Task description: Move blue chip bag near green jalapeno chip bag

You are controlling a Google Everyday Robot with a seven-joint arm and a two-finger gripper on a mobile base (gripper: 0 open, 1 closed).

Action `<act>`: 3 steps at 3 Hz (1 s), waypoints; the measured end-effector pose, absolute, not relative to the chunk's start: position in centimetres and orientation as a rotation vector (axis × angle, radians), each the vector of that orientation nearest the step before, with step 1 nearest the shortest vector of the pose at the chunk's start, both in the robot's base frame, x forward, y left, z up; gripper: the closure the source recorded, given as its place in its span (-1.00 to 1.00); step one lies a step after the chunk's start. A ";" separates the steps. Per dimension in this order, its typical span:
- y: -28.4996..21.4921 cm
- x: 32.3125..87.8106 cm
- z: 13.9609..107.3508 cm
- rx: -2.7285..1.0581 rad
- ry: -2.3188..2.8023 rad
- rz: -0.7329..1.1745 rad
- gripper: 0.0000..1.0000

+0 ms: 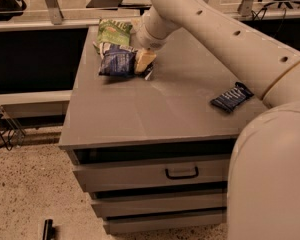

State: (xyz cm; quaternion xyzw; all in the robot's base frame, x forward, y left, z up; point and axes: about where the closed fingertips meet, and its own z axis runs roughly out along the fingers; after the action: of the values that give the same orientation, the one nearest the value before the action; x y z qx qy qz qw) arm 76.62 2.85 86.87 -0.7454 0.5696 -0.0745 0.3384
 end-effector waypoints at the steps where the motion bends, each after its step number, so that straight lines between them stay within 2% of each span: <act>1: 2.9 76.6 86.9 -1.942 1.484 -0.194 -1.00; 2: 2.9 76.6 86.9 -1.942 1.483 -0.194 -0.70; 3: 2.9 76.6 87.0 -1.942 1.483 -0.195 -0.65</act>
Offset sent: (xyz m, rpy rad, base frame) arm -0.0078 -0.0131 0.0977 -0.0385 -0.2041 -0.0069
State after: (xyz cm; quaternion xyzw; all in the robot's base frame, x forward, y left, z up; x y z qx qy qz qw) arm 76.61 2.85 87.03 -0.7454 0.5694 -0.0747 0.3384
